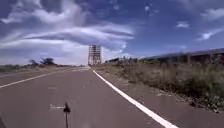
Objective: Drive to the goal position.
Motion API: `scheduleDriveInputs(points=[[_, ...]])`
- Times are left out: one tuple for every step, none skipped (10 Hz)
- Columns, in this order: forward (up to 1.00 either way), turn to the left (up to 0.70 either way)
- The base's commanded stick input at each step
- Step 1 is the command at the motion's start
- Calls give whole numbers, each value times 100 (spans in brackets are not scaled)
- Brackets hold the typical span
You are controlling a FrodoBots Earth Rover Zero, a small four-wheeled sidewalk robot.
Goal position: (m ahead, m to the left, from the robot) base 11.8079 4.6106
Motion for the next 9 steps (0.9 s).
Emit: scheduleDriveInputs(points=[[100,0],[100,0],[100,0],[100,9],[100,29],[100,40],[100,40],[100,40],[100,40]])
